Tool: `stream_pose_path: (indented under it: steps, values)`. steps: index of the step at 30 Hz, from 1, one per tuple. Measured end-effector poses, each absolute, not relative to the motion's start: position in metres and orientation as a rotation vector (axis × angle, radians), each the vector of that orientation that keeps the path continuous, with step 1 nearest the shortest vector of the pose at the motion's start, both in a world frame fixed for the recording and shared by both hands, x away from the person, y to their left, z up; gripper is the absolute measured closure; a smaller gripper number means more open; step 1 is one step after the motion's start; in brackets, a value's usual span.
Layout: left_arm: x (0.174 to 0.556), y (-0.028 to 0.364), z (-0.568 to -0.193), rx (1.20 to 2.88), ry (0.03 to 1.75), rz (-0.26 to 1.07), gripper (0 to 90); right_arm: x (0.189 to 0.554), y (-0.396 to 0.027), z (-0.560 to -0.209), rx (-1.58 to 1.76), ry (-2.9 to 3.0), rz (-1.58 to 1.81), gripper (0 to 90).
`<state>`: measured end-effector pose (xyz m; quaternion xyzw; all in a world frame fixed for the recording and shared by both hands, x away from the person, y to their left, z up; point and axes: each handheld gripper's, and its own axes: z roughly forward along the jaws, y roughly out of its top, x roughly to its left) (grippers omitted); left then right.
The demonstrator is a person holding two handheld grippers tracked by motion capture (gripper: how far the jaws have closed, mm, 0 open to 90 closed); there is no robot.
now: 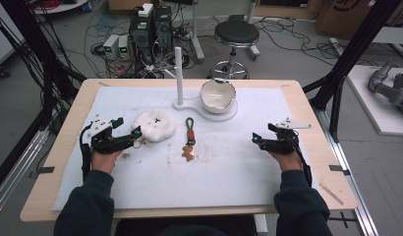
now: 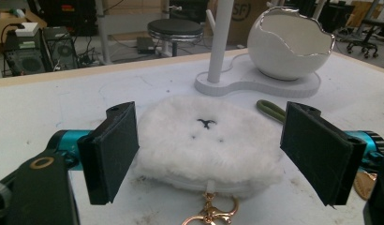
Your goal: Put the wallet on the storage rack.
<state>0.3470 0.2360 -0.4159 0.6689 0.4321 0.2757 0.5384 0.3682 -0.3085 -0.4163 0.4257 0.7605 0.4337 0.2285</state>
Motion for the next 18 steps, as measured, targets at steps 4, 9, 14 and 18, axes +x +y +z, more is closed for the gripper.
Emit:
stream_pose_path:
  steps: [4,9,14,18]
  values:
    - [0.348,0.236,-0.416,1.591,1.034,0.658,19.3,0.367,-0.309,-0.416,1.172,2.096,1.199,21.5]
    - [0.347,0.237,-0.415,1.592,1.042,0.637,19.3,0.367,-0.307,-0.417,1.173,2.111,1.197,21.5]
    - [0.352,0.232,-0.416,1.614,1.035,0.608,19.3,0.364,-0.304,-0.416,1.149,2.126,1.198,21.5]
    - [0.357,0.231,-0.404,1.606,1.044,0.596,19.3,0.361,-0.302,-0.414,1.151,2.134,1.225,21.5]
